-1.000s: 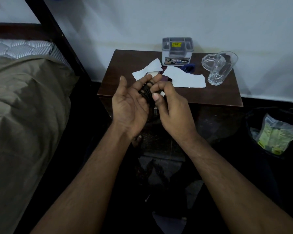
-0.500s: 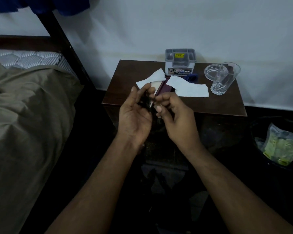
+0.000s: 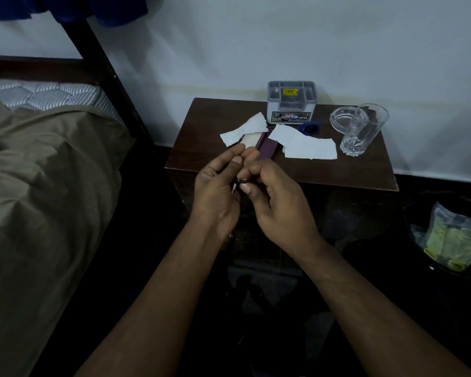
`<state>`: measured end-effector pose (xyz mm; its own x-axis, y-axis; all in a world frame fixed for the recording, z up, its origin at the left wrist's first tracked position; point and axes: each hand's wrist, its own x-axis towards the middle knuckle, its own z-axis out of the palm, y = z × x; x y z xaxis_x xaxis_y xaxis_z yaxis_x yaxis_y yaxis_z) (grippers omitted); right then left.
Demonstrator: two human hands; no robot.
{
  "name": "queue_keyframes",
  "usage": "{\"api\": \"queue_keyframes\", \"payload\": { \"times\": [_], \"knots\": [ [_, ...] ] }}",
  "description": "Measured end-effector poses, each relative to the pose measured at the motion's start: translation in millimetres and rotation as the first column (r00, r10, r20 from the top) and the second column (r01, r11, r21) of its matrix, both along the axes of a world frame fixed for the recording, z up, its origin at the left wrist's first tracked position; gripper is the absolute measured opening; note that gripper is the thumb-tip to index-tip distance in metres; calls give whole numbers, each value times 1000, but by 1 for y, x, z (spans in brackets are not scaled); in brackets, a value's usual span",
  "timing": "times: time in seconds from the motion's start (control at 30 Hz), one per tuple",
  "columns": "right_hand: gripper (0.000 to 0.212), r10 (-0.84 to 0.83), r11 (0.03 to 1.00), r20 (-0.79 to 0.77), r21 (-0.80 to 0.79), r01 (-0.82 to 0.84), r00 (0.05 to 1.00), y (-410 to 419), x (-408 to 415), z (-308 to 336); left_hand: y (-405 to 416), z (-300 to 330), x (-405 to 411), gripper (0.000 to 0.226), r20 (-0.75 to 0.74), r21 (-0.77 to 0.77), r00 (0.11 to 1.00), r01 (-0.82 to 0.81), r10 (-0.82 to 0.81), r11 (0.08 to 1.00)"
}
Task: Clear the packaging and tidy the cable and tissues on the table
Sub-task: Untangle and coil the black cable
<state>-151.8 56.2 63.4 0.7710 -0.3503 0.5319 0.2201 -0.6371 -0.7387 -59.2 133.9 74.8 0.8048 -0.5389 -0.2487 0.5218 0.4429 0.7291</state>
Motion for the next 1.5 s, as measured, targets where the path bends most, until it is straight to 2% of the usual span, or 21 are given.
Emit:
{"api": "queue_keyframes", "payload": {
  "times": [0.1, 0.17, 0.33, 0.47, 0.57, 0.67, 0.73, 0.8, 0.97, 1.1, 1.23, 1.33, 1.4, 1.5],
  "knots": [
    [14, 14, 1000, 24, -26, -13, 1000, 4, -1, 1, 3, 2, 6, 32, -22, -61, 999, 42, -43, 997],
    [11, -6, 999, 57, -40, 9, 998, 1, 0, 0, 3, 2, 6, 37, 46, -48, 994, 101, -99, 994],
    [12, -81, 986, 100, 152, 65, 992, -16, 1, 1, -1, -5, -2, 45, 266, 19, 944, 196, -194, 980],
    [12, -138, 970, 72, 210, 121, 988, -20, 0, -1, -1, -12, -4, 55, 500, 205, 836, 140, -227, 969],
    [21, -193, 959, 57, 222, 176, 979, -21, -1, 1, -2, -15, -8, 55, 545, 300, 786, 141, -291, 943],
    [30, -147, 983, -2, 112, 147, 989, -21, -2, 2, 0, -16, -10, 53, 604, 349, 723, 138, -335, 927],
    [32, -165, 986, -48, 3, 165, 985, -22, -2, 1, 0, -14, -10, 49, 607, 365, 709, 153, -359, 918],
    [23, -211, 974, -71, -105, 203, 975, -25, -1, 1, 1, -13, -10, 45, 615, 362, 700, 157, -362, 919],
    [18, -215, 943, -94, -281, 181, 972, -27, -2, 0, 0, -9, -10, 38, 591, 352, 721, 174, -362, 920],
    [17, -58, 988, -43, -144, 51, 997, -22, -1, -4, -1, -1, -10, 48, 469, 296, 819, 207, -331, 932],
    [13, 59, 997, -104, 49, -54, 993, -21, -1, -4, 2, 1, -8, 59, 403, 371, 819, 262, -408, 891],
    [13, 40, 995, -122, 98, -28, 992, -25, 0, -7, 5, 2, -8, 70, 354, 365, 806, 348, -474, 863],
    [12, 36, 991, -101, 131, -23, 994, -25, 4, -7, 7, 2, -10, 67, 382, 363, 780, 366, -496, 857],
    [11, 56, 977, -73, 212, -39, 996, -23, 7, -7, 10, 4, -9, 46, 446, 350, 752, 352, -485, 868]
  ]
}}
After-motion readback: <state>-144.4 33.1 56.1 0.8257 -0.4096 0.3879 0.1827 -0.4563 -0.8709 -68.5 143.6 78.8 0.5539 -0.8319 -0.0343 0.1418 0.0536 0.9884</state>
